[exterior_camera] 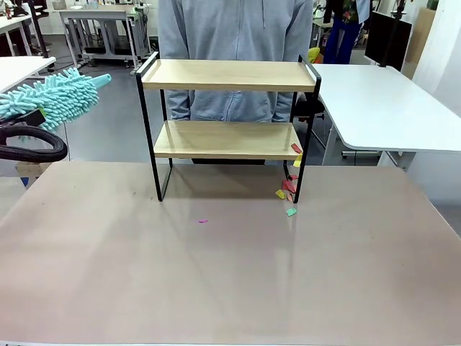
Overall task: Clean the shelf.
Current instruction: Hand the Duster back to the human.
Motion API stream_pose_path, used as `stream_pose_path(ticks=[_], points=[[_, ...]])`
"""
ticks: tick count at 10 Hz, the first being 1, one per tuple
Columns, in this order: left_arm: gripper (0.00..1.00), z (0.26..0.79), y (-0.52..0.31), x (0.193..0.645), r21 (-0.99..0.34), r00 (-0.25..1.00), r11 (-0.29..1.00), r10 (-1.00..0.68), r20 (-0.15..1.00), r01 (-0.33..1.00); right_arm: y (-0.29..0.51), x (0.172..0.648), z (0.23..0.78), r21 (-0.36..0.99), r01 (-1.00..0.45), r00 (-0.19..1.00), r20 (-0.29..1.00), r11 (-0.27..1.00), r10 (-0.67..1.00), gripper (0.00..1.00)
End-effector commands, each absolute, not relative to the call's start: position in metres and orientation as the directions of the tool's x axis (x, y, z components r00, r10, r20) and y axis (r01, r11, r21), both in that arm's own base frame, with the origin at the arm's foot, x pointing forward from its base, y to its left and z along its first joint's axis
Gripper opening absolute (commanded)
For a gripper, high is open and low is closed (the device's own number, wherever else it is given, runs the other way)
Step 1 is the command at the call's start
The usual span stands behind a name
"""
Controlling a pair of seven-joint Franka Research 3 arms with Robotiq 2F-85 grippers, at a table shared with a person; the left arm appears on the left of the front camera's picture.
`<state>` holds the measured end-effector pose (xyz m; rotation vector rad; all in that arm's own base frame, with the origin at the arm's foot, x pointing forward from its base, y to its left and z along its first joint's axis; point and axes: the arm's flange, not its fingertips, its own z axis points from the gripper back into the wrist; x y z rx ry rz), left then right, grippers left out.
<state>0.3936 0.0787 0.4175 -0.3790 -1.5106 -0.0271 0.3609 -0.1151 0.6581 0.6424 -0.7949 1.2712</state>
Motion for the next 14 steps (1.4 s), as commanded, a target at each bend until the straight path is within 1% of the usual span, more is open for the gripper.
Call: stream_pose_path(ticks=[1,14], points=[[0.18,0.4194,0.0805,0.3938,-0.212,0.062,0.945,0.203,0.977,0.250,-0.1151,0.3594,0.6604,-0.013,-0.982,0.100,0.812,0.189,0.575,1.00],[0.18,0.4194,0.0805,0.3938,-0.212,0.062,0.945,0.203,0.977,0.250,-0.1151,0.3594,0.6604,-0.013,-0.982,0.100,0.812,0.189,0.575,1.00]])
